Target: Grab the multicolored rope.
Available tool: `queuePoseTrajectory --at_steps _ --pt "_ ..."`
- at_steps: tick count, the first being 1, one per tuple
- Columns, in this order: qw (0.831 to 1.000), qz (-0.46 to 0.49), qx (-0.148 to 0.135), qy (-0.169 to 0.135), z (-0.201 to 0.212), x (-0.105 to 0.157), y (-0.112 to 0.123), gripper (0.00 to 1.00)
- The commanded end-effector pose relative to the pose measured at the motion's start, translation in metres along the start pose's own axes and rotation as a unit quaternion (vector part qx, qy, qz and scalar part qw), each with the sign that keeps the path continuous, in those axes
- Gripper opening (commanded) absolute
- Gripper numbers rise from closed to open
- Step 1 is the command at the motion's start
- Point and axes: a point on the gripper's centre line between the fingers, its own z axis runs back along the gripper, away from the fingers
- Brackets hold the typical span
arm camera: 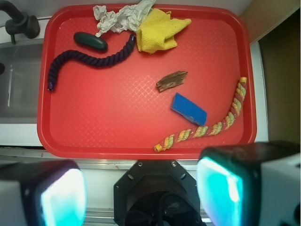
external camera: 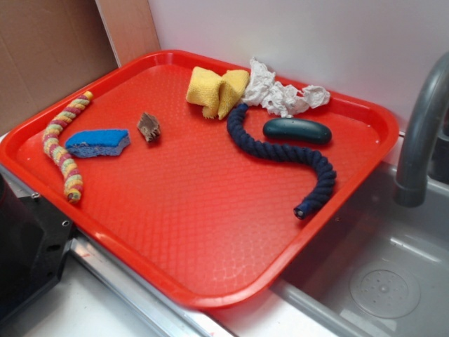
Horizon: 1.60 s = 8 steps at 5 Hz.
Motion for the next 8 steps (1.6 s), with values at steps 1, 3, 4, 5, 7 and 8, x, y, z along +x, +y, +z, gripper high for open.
queuePoseTrajectory --at_steps 1,3,4,5,7,8 --pt "1.000 0.000 0.000 0.000 0.000 0.000 0.000 1.00" --pt "0.969 0.247 0.011 0.010 -0.087 -0.009 0.056 1.00" --pt "0.930 0.365 0.031 0.020 -0.117 -0.017 0.069 1.00" --pt "0.913 0.407 0.001 0.003 -0.154 -0.019 0.089 1.00" --pt "0.943 0.332 -0.008 -0.007 -0.202 -0.011 0.096 1.00" --pt "0.953 0.302 -0.006 0.003 -0.213 -0.003 0.091 1.00"
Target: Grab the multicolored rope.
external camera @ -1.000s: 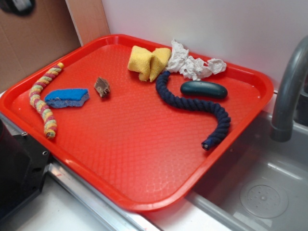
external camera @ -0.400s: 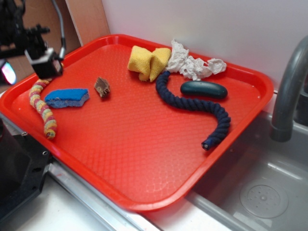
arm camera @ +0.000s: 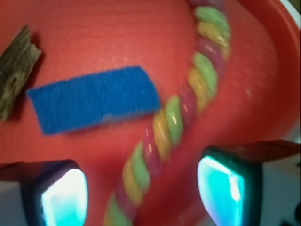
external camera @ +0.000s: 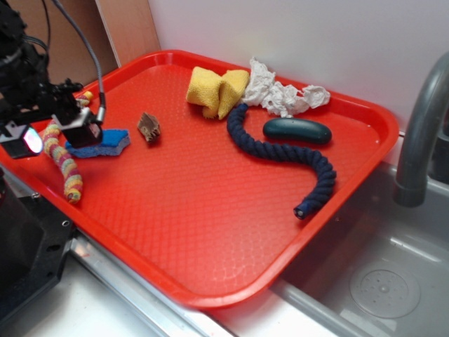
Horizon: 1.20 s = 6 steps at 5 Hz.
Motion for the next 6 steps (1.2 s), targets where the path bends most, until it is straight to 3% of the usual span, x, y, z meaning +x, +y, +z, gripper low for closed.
queuePoseTrajectory --at_steps 1,2,3,4,5,6 --pt "0.998 -0.051 0.022 0.011 -0.022 -0.007 -0.011 1.00" --pt "0.999 -0.036 0.036 0.015 -0.024 -0.015 -0.012 0.00" --pt "0.999 -0.024 0.039 0.005 -0.008 -0.016 -0.010 0.00" --pt "0.999 0.038 0.012 -0.011 0.012 -0.017 -0.009 0.00" --pt "1.000 0.024 -0.005 0.008 0.053 -0.008 -0.017 0.00" --pt "0.997 -0.076 0.001 -0.017 0.095 0.000 -0.040 0.00"
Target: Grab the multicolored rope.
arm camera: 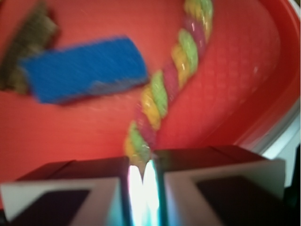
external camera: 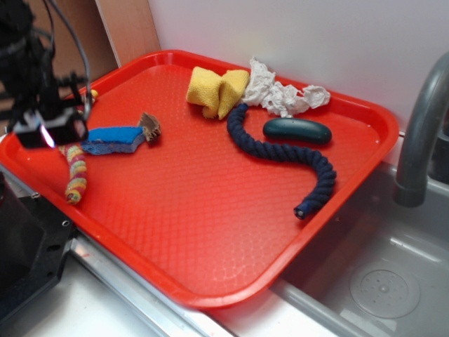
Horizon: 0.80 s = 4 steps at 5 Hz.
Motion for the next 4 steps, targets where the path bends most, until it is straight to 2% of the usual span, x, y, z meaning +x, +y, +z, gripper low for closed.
queuePoseTrajectory --at_steps 1,3,4 --pt "0.994 -0.094 0.024 -0.058 0.049 0.007 -0.023 1.00" --pt "0.997 -0.043 0.058 0.012 -0.015 0.007 0.003 1.00" --pt "0.995 -0.066 0.067 0.027 -0.040 0.003 0.001 1.00"
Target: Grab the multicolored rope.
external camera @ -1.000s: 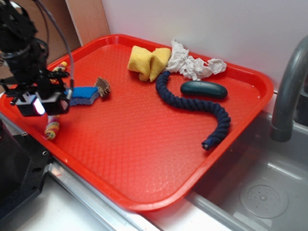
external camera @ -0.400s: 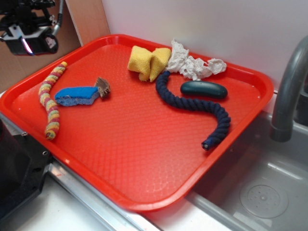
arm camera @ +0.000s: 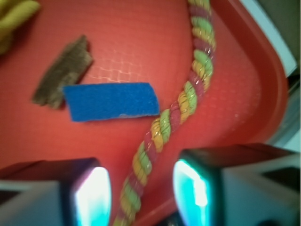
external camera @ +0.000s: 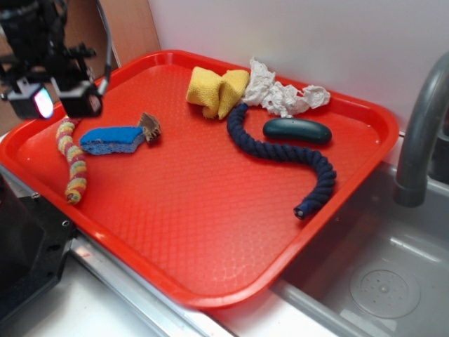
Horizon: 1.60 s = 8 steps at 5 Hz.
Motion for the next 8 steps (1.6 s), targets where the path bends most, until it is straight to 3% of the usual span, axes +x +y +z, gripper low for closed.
queuePoseTrajectory --at_steps 1,2,3,4,5,6,7,8 --pt "0.999 -0.042 0.006 0.006 -0.038 -0.009 -0.009 1.00" --pt "0.998 -0.047 0.005 0.030 -0.050 -0.016 -0.009 1.00" --pt "0.998 -0.038 0.008 0.048 -0.059 -0.023 -0.005 0.93" --pt "0.998 -0.031 0.013 0.056 -0.062 -0.027 -0.002 0.00" --pt "0.998 -0.043 0.012 0.048 -0.061 -0.038 0.008 0.00" --pt "0.995 -0.086 0.003 0.044 -0.052 -0.033 0.005 0.00" --pt "0.990 -0.134 -0.029 0.035 -0.035 -0.029 -0.001 0.00" --pt "0.979 -0.197 -0.049 -0.002 0.013 -0.023 -0.027 0.00"
